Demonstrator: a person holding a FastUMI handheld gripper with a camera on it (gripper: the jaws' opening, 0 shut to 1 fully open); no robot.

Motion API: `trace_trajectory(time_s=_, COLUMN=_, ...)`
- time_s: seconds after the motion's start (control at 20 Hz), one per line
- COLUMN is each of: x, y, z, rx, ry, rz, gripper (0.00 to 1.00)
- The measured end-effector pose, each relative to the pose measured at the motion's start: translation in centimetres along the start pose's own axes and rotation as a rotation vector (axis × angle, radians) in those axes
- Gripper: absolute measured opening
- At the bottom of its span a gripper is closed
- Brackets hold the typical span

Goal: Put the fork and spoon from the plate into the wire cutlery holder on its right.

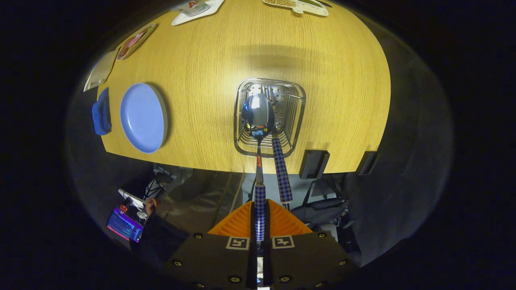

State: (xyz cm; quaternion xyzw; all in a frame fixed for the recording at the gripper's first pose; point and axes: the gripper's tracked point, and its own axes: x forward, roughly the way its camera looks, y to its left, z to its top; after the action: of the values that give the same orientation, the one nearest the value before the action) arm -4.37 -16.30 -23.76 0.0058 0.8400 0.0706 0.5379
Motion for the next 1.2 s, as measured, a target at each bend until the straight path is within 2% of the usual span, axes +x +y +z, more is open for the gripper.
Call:
trace_trajectory(time_s=0.25, x=0.8, y=0.7, z=0.6, rx=0.049, ry=0.046, rz=0.035, gripper=0.06)
trace_trajectory(time_s=0.45, x=1.0, y=0.0, z=1.4, rx=0.075, ry=0.080, rz=0.020, gripper=0.06)
trace_trajectory(time_s=1.2, x=0.5, y=-0.2, z=2.2, rx=0.032, ry=0.227, rz=-0.014, gripper=0.06)
